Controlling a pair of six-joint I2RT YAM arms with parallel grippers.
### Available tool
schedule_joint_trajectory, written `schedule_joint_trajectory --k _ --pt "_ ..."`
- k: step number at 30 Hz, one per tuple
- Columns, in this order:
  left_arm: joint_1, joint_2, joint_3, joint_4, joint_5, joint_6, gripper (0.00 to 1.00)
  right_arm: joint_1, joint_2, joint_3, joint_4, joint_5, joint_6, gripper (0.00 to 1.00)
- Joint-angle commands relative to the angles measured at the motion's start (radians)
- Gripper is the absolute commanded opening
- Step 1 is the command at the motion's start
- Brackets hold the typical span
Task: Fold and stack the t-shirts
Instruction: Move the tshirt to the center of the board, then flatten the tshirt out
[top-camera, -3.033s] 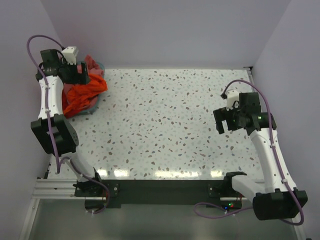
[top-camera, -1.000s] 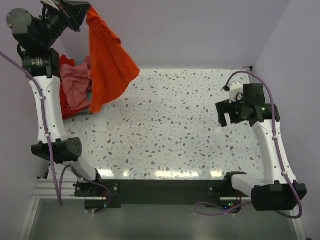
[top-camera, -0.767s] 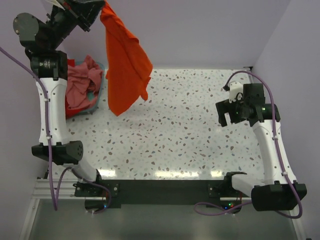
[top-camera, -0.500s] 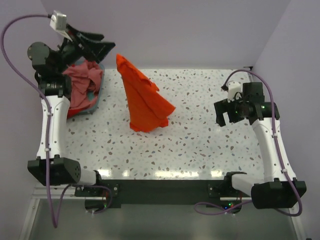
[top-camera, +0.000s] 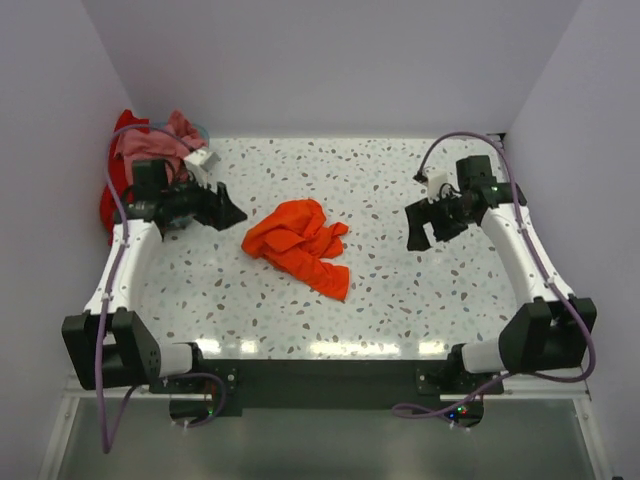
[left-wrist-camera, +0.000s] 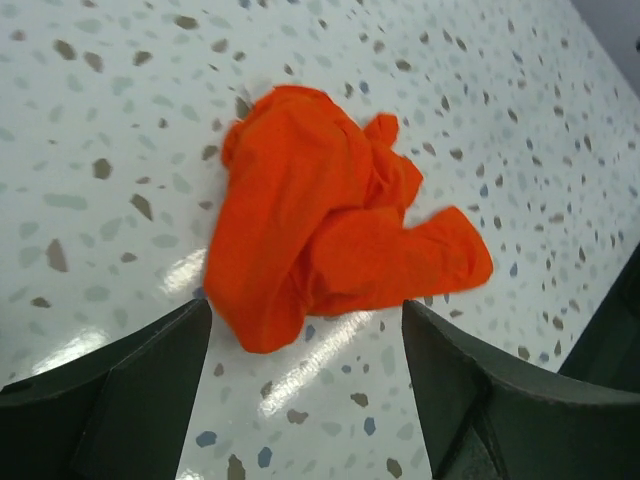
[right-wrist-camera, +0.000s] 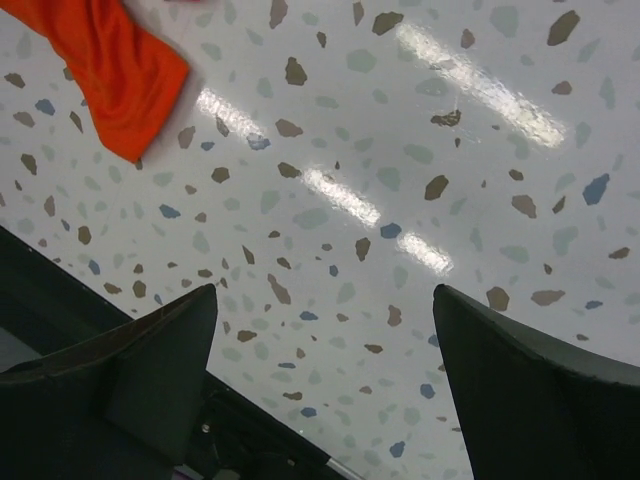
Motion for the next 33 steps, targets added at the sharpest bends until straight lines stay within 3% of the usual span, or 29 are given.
schedule_joint_trajectory --k 1,7,12,17,22,28,33 --pt "-0.147 -0.11 -0.111 -0.127 -0.043 0.279 0.81 0.037 0.065 0.024 0.109 -0.077 0.066 0.9" --pt "-0.324 -0.181 -0.285 -0.026 -0.184 0.359 0.81 0.135 0.275 0.096 0.252 -0.084 0.167 0.78" --pt "-0.324 -0.157 -0.302 0.04 -0.221 0.32 0.83 0.235 0.457 0.194 0.374 -0.065 0.224 0.69" --pt "-0.324 -0.103 -0.264 0.051 -0.227 0.315 0.79 0.296 0.616 0.314 0.438 -0.067 0.249 0.6" --pt "-0.324 -0.043 -0.218 0.045 -0.221 0.338 0.78 0.319 0.766 0.433 0.427 -0.079 0.226 0.6" --pt "-0.324 0.018 -0.172 0.04 -0.223 0.359 0.78 0.342 0.832 0.484 0.415 -0.11 0.197 0.59" --pt "-0.324 0.047 -0.146 0.042 -0.213 0.329 0.78 0.351 0.835 0.466 0.396 -0.149 0.18 0.44"
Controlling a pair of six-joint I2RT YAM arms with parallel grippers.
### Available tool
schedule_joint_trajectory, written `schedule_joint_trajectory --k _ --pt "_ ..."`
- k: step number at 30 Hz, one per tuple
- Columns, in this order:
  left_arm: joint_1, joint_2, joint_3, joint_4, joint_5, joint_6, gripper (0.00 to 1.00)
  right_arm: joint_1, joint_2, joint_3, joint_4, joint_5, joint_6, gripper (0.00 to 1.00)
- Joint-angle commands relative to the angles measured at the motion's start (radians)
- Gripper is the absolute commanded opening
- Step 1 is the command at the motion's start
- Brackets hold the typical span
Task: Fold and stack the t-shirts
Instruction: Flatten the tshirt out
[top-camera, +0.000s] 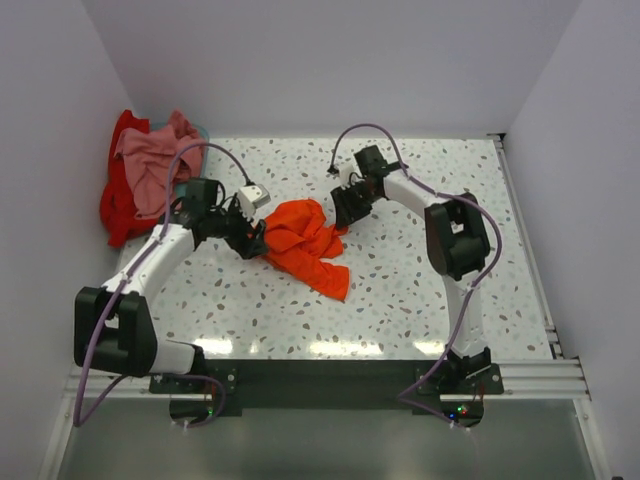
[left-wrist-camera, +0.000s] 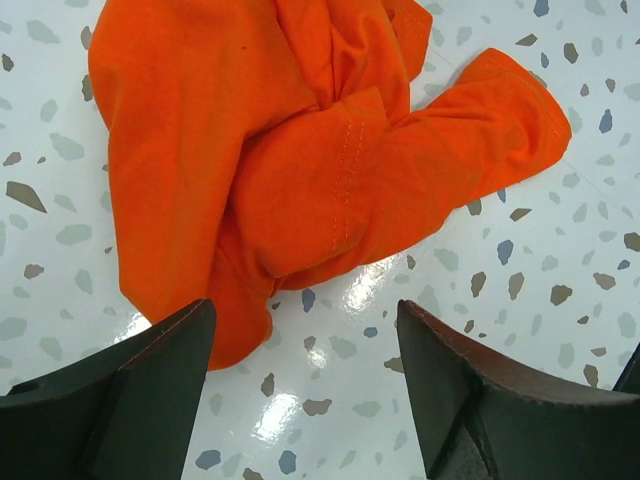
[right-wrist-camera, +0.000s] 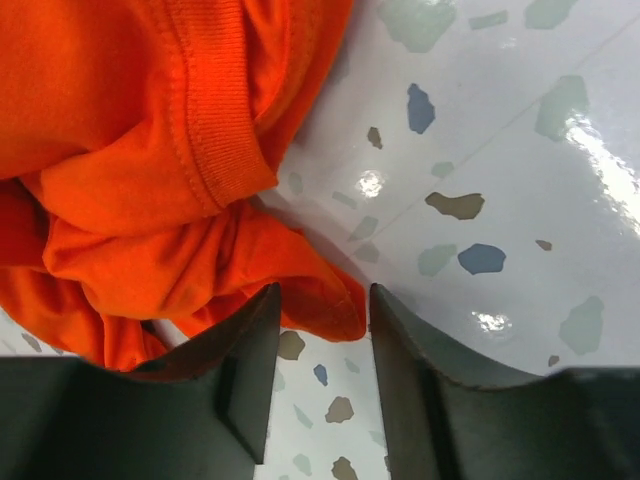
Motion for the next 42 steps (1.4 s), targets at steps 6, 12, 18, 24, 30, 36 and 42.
schedule_joint_trajectory --k 6,12,18,24,30,36,42 --pt "-0.002 0.038 0.056 0.045 0.031 -0.016 0.74 0.007 -0.048 0.032 -0.102 -0.089 -0.096 0.0" --pt "-0.011 0.11 0.1 -0.018 0.052 -0.062 0.55 -0.001 -0.171 -0.054 -0.091 -0.051 -0.116 0.0" --pt "-0.019 0.086 0.021 -0.003 0.094 -0.137 0.63 -0.001 -0.215 -0.083 -0.108 -0.041 -0.12 0.0" --pt "-0.048 0.089 -0.004 0.058 0.028 -0.166 0.66 -0.004 -0.255 -0.11 -0.12 -0.038 -0.132 0.0" --pt "-0.069 0.147 -0.007 0.126 -0.03 -0.243 0.7 -0.007 -0.269 -0.104 -0.139 -0.035 -0.139 0.0" --pt "-0.069 0.241 0.053 0.157 -0.083 -0.321 0.7 -0.013 -0.281 -0.099 -0.162 -0.034 -0.149 0.0" --pt "-0.069 0.224 0.056 0.218 -0.017 -0.366 0.55 -0.023 -0.298 -0.111 -0.177 -0.032 -0.16 0.0"
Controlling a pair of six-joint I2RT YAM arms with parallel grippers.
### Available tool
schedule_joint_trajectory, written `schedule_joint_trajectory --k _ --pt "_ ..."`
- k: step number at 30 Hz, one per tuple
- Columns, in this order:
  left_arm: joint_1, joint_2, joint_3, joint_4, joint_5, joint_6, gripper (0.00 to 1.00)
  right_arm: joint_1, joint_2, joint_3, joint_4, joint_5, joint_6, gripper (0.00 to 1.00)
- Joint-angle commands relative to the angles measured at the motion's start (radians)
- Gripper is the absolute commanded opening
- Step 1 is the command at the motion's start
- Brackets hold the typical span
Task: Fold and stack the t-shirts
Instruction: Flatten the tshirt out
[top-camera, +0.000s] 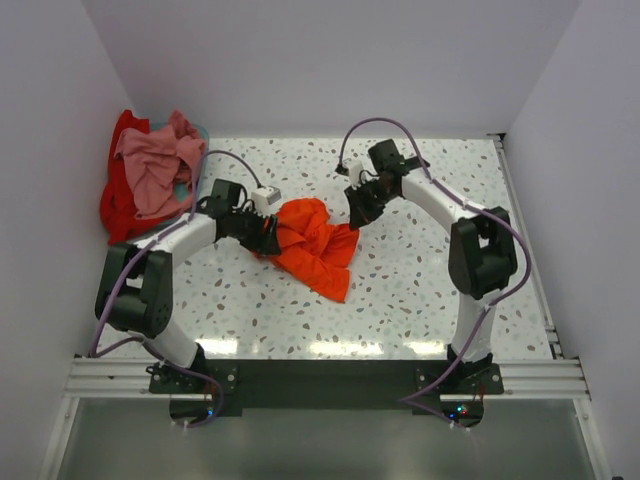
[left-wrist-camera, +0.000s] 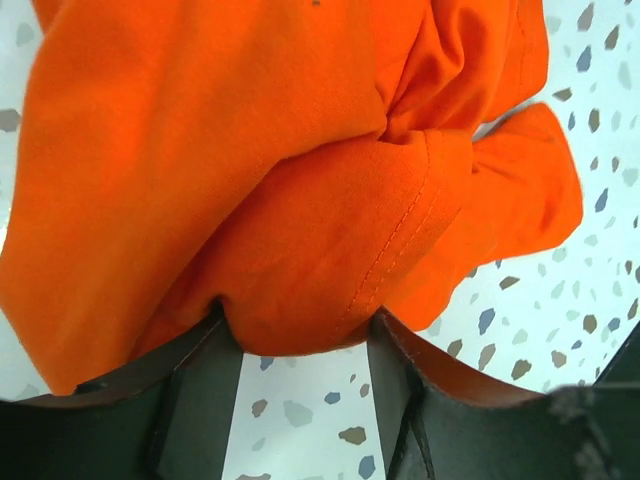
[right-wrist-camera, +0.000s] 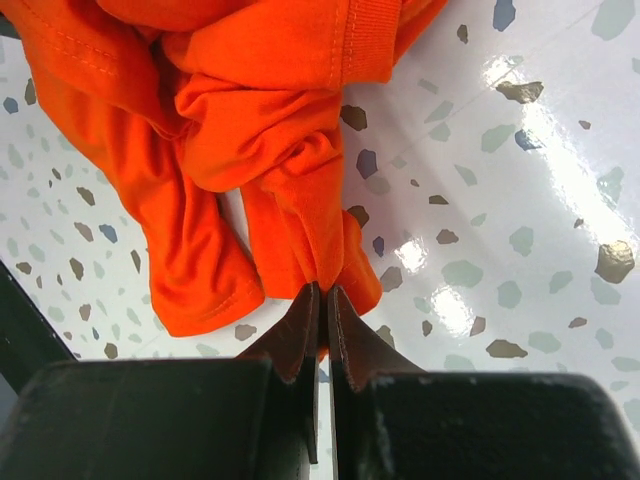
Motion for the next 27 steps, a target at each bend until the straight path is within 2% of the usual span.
schedule_joint_trajectory --k 1,4,6,9,14,17,20,21,23,25,27 --pt "-0.002 -0.038 0.036 0.093 0.051 -0.054 0.55 -0.012 -0.069 -0.004 -0.025 0.009 -0.024 0.0" --pt "-0.002 -0.068 0.041 0.105 0.058 -0.068 0.53 -0.018 -0.084 -0.014 -0.028 0.01 -0.027 0.0" --pt "-0.002 -0.079 0.048 0.105 0.036 -0.073 0.44 -0.023 -0.093 -0.021 -0.031 0.012 -0.028 0.0" --pt "-0.002 -0.074 0.062 0.11 -0.005 -0.082 0.37 -0.029 -0.099 -0.024 -0.037 0.007 -0.03 0.0" --pt "-0.002 -0.061 0.076 0.116 -0.019 -0.085 0.41 -0.032 -0.101 -0.027 -0.045 0.006 -0.033 0.0" --pt "-0.002 -0.061 0.076 0.122 -0.025 -0.081 0.4 -0.03 -0.101 -0.029 -0.045 0.002 -0.031 0.0" --pt "-0.002 -0.067 0.079 0.121 -0.024 -0.079 0.29 -0.032 -0.104 -0.029 -0.049 0.004 -0.03 0.0" --pt "-0.002 -0.07 0.079 0.117 -0.024 -0.079 0.2 -0.033 -0.106 -0.026 -0.054 0.007 -0.031 0.0" --pt "0.001 -0.088 0.093 0.099 -0.027 -0.079 0.13 -0.041 -0.112 -0.024 -0.061 0.015 -0.031 0.0" --pt "0.01 -0.107 0.119 0.084 -0.033 -0.079 0.01 -0.062 -0.118 -0.015 -0.075 0.024 -0.033 0.0" --pt "0.041 -0.134 0.139 0.062 -0.021 -0.085 0.0 -0.085 -0.133 0.003 -0.092 0.027 -0.039 0.0"
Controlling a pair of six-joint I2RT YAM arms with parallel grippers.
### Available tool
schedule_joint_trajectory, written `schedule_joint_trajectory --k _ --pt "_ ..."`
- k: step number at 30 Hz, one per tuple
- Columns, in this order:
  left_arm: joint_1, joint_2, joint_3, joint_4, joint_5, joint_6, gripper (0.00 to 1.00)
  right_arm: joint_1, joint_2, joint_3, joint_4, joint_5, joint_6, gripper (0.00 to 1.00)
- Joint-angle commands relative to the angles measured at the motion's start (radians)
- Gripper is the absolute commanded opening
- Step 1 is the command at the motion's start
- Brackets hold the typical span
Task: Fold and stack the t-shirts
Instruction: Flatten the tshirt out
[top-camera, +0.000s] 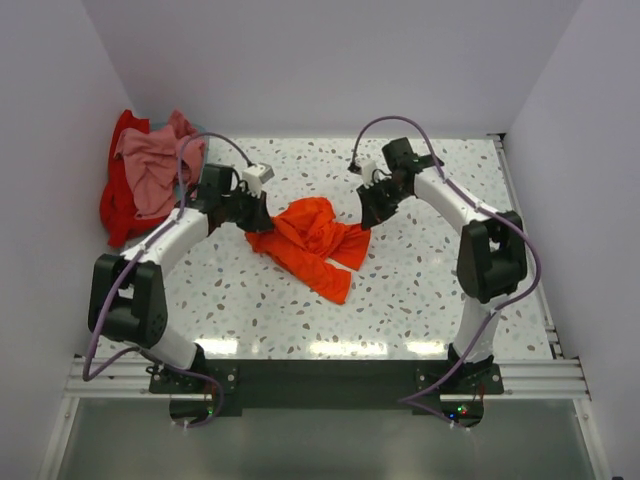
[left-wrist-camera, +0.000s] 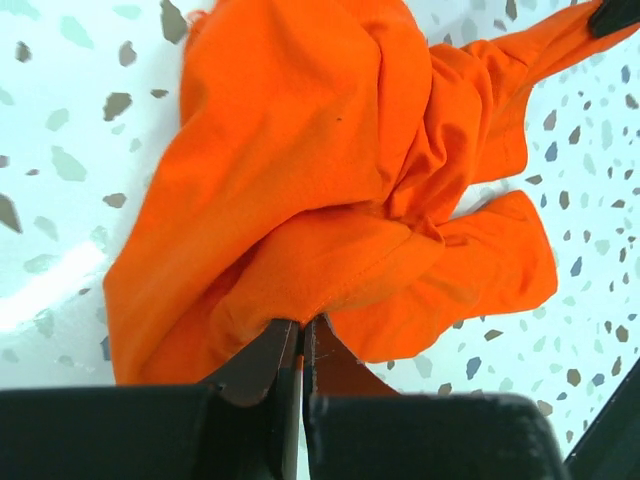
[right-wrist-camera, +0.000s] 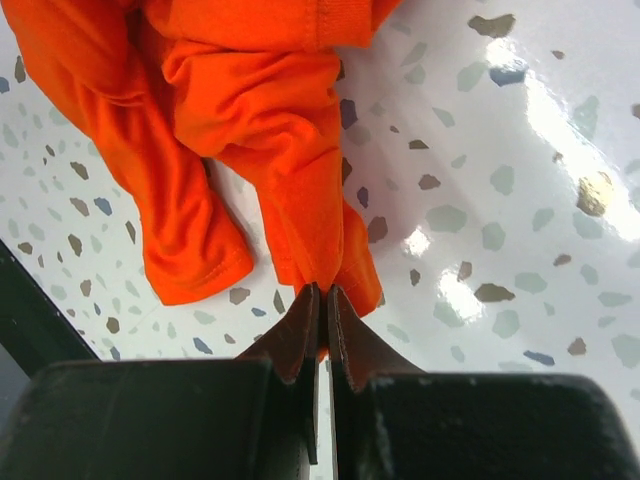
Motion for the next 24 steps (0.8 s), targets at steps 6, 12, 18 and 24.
schedule_joint_trajectory --k 6,12,18,24 --pt "0.156 -0.091 0.225 -0.105 0.028 0.007 0.0 -0.143 -0.166 0.077 -0.095 0.074 -0.052 0.0" --pt "0.181 -0.048 0.366 -0.255 0.06 0.125 0.0 -0.188 -0.25 0.08 -0.117 0.156 -0.108 0.0" --pt "0.207 -0.083 0.273 -0.307 0.033 0.158 0.0 -0.211 -0.342 -0.025 -0.133 0.263 -0.196 0.0" --pt "0.31 -0.077 0.23 -0.309 0.041 0.136 0.0 -0.235 -0.444 -0.179 -0.091 0.369 -0.265 0.0"
